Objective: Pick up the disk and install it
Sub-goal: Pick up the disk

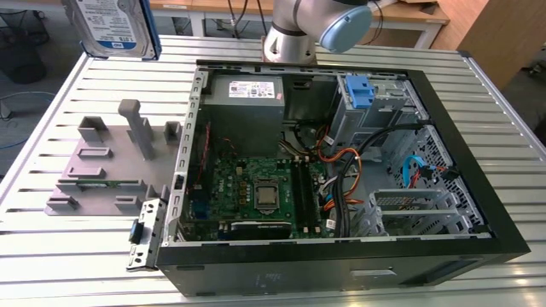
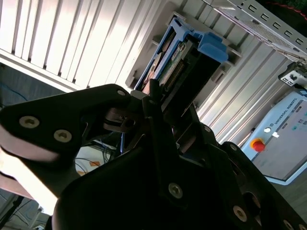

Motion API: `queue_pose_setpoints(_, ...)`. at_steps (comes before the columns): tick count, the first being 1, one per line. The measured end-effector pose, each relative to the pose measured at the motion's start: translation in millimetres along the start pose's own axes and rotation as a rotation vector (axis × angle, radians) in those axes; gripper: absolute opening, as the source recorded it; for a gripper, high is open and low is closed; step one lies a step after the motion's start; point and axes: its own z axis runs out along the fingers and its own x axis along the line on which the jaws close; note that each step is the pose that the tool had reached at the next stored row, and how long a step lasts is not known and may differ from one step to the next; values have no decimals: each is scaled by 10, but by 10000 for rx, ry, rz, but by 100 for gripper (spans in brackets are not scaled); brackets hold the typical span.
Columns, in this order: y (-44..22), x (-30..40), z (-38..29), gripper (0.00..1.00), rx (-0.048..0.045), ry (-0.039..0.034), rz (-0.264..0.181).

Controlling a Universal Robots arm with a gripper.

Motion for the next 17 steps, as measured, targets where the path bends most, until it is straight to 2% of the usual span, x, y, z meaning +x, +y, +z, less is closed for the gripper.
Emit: queue_pose_setpoints(17,-571,-20,-11,35,-18,1,2)
